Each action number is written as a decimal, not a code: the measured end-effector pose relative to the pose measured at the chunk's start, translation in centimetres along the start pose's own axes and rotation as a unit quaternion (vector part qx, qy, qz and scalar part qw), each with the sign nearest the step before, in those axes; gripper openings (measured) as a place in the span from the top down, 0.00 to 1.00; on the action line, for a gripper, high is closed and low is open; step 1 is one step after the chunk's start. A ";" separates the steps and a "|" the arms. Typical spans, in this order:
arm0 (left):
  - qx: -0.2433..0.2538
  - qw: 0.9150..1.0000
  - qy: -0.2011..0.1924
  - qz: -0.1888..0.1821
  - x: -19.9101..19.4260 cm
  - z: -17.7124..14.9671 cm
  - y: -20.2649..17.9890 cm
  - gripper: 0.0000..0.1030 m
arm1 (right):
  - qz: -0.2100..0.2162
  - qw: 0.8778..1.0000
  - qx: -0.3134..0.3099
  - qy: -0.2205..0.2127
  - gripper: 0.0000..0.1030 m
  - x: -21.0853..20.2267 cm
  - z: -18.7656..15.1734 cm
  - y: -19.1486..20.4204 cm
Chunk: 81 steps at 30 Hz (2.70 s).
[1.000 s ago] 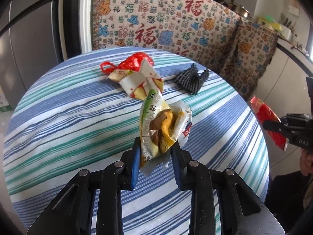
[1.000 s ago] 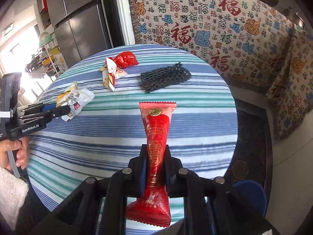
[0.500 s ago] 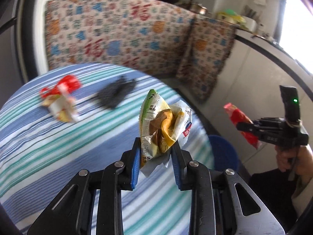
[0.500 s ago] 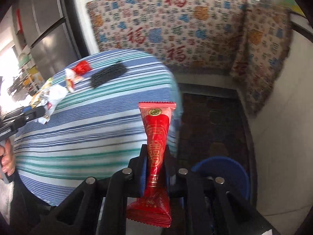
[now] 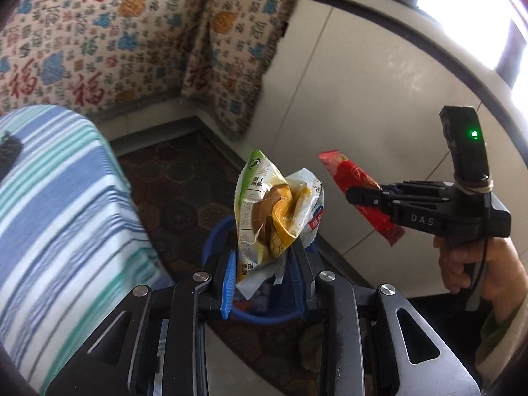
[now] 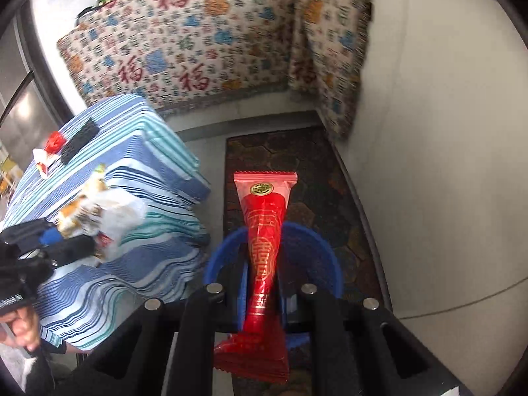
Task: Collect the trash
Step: 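Carry the white wrappers and red wrapper to the blue wastebasket and release both, then return both tools from the wastebasket to the table, then grasp the white paper cup wrapper with the left gripper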
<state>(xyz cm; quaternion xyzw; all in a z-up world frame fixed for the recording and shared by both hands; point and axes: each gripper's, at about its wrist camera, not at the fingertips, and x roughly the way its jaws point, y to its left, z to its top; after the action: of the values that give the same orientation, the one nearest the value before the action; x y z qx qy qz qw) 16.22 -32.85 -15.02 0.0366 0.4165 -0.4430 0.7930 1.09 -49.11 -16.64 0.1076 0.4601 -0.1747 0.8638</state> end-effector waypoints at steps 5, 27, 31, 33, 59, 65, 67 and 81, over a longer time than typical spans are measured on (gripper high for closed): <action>0.005 1.000 0.017 -0.003 3.6 0.7 -1.7 0.73 | 0.004 1.000 0.029 0.006 0.86 1.3 -1.3 -2.8; 0.029 0.998 0.058 0.010 12.4 0.2 -2.5 0.28 | 0.002 0.999 0.041 -0.004 0.82 3.1 0.2 -4.9; 0.014 0.999 0.046 0.013 11.9 0.6 -1.7 0.26 | 0.014 0.999 0.038 -0.010 0.58 2.9 0.3 -4.8; 0.004 0.999 0.038 0.018 10.9 0.9 -1.0 0.25 | 0.018 0.999 0.036 -0.013 0.58 2.7 0.4 -4.7; -0.117 0.967 -0.033 0.225 -14.5 -7.5 17.8 0.15 | 0.105 0.977 -0.158 -0.098 0.47 1.8 1.1 20.9; -0.188 0.931 -0.029 0.313 -17.0 -10.1 25.6 0.15 | 0.135 0.968 -0.201 -0.059 0.47 5.0 0.0 29.3; -0.209 0.923 -0.022 0.322 -17.4 -10.8 27.3 0.15 | 0.136 0.969 -0.203 -0.038 0.47 6.6 0.3 31.2; -0.200 0.918 -0.013 0.342 -17.0 -10.0 27.7 0.04 | 0.106 0.970 -0.214 -0.048 0.30 8.5 1.7 33.8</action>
<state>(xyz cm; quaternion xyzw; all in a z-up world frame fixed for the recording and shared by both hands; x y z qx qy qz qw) 25.81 -0.43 -18.34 0.0113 0.4481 -0.0523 0.8924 20.30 -20.47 -21.97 -0.0401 0.4306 0.0157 0.9015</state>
